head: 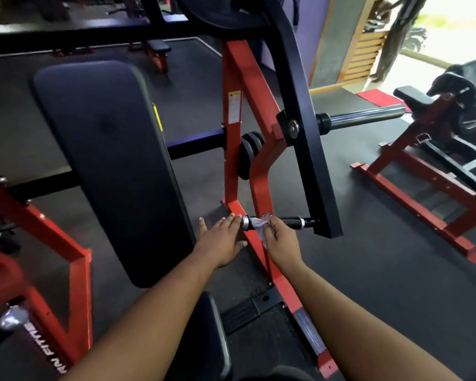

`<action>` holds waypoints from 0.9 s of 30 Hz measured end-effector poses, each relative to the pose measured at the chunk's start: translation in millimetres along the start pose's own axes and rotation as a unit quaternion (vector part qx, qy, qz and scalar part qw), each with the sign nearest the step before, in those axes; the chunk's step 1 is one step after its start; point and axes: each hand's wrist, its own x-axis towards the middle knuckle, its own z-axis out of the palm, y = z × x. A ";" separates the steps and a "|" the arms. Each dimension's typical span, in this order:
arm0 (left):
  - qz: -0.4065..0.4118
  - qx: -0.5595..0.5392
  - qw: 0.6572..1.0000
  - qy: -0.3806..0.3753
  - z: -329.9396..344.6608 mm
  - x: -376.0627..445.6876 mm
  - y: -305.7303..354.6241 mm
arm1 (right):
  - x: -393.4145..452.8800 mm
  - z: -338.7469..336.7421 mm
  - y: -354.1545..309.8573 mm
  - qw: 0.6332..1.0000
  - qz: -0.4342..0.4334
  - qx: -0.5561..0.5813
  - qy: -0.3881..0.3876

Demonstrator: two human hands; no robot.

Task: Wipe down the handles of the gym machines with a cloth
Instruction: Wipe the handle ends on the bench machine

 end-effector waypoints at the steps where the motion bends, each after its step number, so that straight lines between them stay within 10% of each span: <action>1: -0.014 -0.006 1.000 0.001 0.6 -10.0 -0.8 | -2.5 1.7 -3.2 1.000 -0.002 0.006 -0.022; 27: -0.400 -0.134 0.906 0.048 105.4 -377.9 -15.9 | -218.6 125.5 -80.0 0.856 -0.022 0.145 -0.496</action>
